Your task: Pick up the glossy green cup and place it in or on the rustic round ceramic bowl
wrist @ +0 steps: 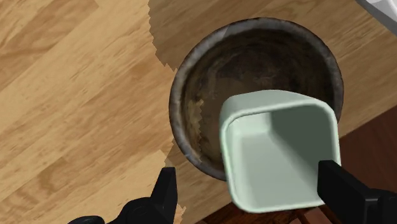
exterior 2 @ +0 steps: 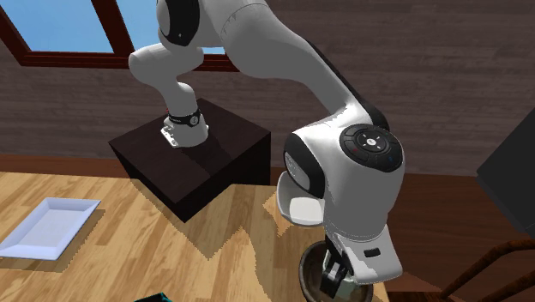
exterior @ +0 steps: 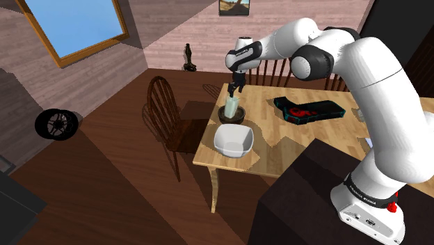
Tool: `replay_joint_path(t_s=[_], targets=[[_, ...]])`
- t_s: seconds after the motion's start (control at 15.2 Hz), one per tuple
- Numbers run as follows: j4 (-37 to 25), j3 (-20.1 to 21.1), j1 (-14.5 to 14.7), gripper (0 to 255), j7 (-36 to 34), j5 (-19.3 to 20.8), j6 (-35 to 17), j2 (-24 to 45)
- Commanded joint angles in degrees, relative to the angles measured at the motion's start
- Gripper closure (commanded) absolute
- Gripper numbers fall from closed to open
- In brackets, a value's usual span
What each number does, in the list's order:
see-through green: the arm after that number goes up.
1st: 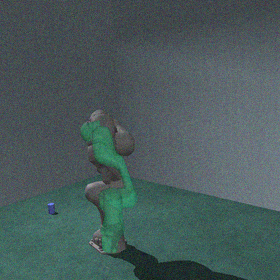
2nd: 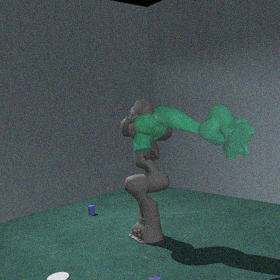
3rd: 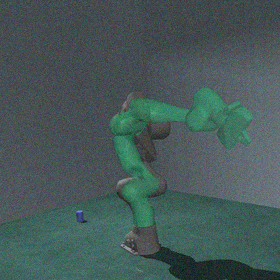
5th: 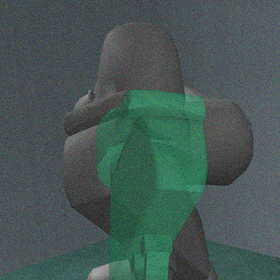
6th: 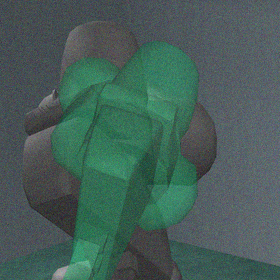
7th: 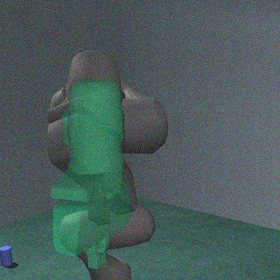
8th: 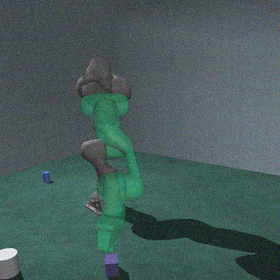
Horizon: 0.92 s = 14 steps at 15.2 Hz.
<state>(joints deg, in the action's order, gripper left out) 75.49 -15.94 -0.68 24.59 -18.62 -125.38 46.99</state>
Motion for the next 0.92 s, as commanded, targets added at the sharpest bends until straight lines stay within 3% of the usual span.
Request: replay_joint_path(t_s=[0.0, 0.33, 0.86], targets=[[0.00, 0.00, 0.00, 0, 0.00, 0.00, 0.00, 0.00], [0.19, -0.94, 0.37, 0, -0.50, 1.07, 4.20, -4.41], [0.19, -0.94, 0.37, 0, -0.50, 1.07, 4.20, -4.41]])
